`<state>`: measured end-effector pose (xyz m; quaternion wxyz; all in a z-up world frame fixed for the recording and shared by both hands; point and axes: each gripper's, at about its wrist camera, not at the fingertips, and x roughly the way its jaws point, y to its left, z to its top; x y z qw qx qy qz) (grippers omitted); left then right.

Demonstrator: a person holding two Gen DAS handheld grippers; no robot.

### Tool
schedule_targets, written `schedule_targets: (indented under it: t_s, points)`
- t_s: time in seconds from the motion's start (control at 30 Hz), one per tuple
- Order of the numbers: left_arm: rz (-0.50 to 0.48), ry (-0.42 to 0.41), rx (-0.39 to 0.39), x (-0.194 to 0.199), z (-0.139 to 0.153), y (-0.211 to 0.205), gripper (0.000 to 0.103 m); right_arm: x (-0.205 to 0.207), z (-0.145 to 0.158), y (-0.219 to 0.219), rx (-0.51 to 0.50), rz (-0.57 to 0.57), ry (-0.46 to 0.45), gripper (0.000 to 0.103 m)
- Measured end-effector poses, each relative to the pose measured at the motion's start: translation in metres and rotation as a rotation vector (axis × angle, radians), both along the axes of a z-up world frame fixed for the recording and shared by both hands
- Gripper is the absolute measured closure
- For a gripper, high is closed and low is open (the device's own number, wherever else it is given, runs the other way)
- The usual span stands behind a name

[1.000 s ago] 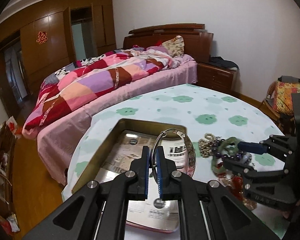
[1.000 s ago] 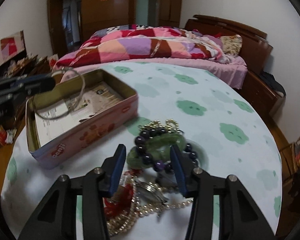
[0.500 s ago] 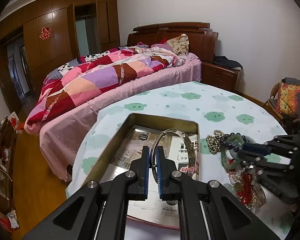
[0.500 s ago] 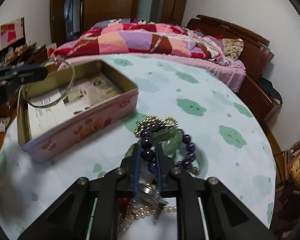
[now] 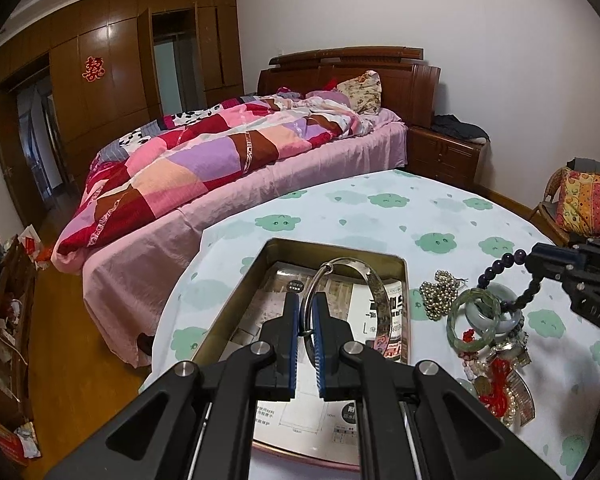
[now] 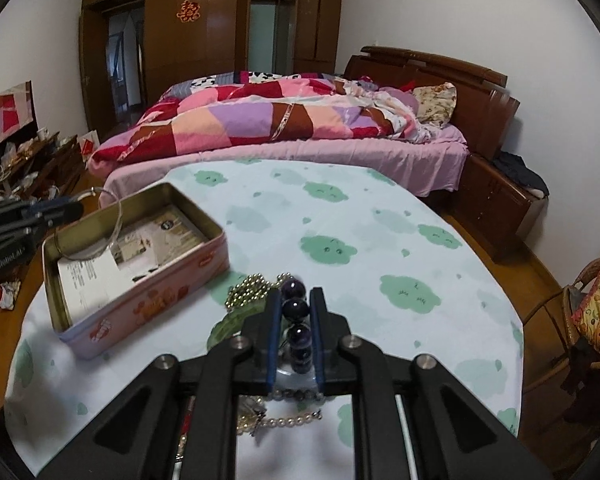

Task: Organize jewelry
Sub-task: 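Carry the silver bangle over the tin with the left tool while the right tool grasps the dark bead bracelet, then carry the bead bracelet toward the tin with the right tool while the left tool holds the bangle above it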

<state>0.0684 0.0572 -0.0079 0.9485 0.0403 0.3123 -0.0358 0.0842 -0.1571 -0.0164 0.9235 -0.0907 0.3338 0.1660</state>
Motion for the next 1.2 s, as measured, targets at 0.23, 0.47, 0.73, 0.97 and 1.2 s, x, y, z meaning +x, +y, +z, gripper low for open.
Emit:
schedule_targets:
  t_s: [0.23,0.47,0.73,0.97,1.2]
  points:
    - [-0.001,-0.002,0.010,0.008,0.003,0.002,0.097,0.003,0.008,0.000,0.008,0.008,-0.015,0.087]
    - [-0.010,-0.009,0.019,0.014,0.007,0.005,0.097,0.007,0.021,0.005,-0.006,0.021,-0.045,0.087]
    - [-0.015,-0.005,0.034,0.025,0.009,0.010,0.097,0.011,0.038,0.022,-0.014,0.061,-0.078,0.087]
    - [-0.016,0.022,0.035,0.043,0.006,0.015,0.097,0.017,0.049,0.051,-0.015,0.120,-0.102,0.088]
    - [-0.009,0.036,0.047,0.056,0.003,0.019,0.097,0.032,0.048,0.077,0.015,0.161,-0.096,0.088]
